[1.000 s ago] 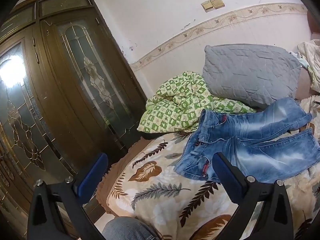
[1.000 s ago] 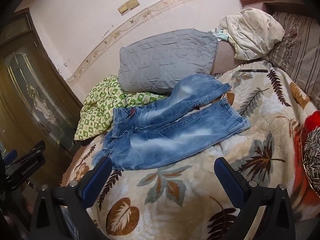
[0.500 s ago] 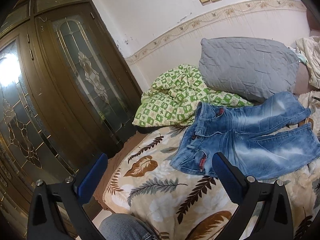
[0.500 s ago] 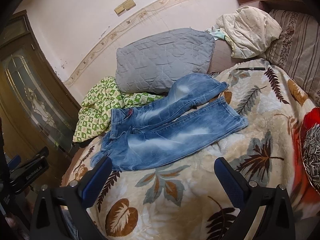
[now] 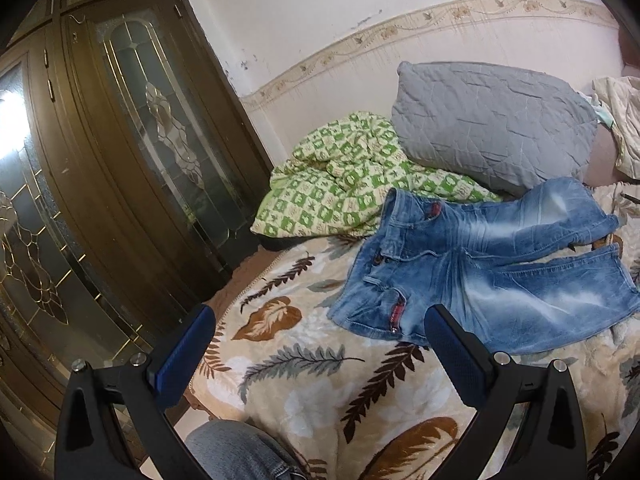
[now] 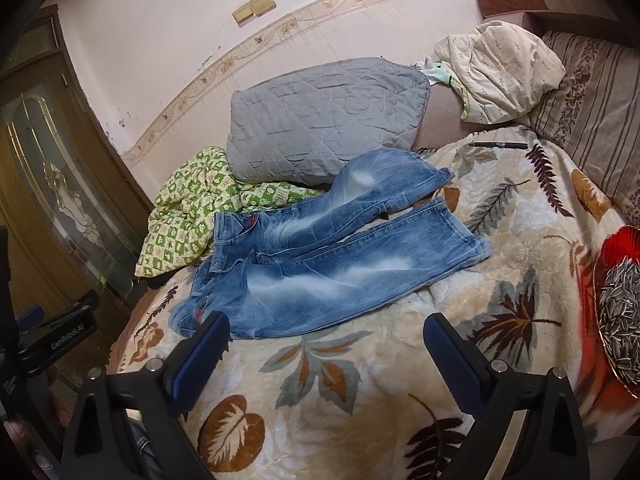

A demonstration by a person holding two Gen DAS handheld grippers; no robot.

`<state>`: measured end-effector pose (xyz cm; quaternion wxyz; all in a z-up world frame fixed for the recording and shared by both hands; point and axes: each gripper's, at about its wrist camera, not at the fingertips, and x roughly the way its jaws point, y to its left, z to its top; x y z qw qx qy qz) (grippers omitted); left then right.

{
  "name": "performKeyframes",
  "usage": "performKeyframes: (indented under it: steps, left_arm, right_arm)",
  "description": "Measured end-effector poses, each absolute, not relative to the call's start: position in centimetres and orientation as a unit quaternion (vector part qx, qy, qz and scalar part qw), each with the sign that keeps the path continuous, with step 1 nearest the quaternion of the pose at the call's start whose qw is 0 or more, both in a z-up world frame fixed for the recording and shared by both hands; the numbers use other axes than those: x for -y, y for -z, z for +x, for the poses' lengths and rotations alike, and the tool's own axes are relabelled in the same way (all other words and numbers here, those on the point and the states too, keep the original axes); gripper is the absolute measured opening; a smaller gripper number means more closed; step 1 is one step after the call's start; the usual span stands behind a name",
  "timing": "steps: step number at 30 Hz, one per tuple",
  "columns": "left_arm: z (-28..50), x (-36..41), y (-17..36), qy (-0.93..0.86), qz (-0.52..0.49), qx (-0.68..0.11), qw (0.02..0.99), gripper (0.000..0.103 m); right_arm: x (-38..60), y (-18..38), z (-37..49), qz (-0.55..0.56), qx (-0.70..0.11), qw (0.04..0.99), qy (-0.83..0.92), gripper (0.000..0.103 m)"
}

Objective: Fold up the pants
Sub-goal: 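Move both grippers toward the blue jeans lying on the bed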

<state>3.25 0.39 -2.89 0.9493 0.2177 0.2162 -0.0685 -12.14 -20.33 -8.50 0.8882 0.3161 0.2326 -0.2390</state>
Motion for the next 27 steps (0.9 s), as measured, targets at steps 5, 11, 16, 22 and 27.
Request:
performKeyframes:
  steps: [5,11,16,22,27]
  left_arm:
    - [3.8,-0.1,3.6,0.074,0.219,-0.222,0.947,0.103]
    - [4.9,1.0,4.3,0.1,0.216,-0.239,0.941,0.103]
    - [6.1,1.8,5.0,0.109,0.219,-0.256,0.935,0.103]
    - [7.6,2.0,5.4,0.12,0.21,-0.279,0.929,0.103]
    - [9.2,2.4,5.5,0.139,0.208,-0.297,0.921,0.103]
  right_arm:
    - [20.5,8.5,-11.9,0.315,-0.237,0.886,0.244,0.093]
    - [21.4,7.6,-11.0,0.305,-0.248,0.883,0.256,0.092]
    - [22.2,6.9,-9.8,0.289,-0.255,0.884,0.265,0.092]
    - [22.9,7.1,-8.4,0.284,-0.273,0.879,0.268,0.092]
    - [24.2,6.9,-7.6,0.293,-0.278,0.876,0.265,0.092]
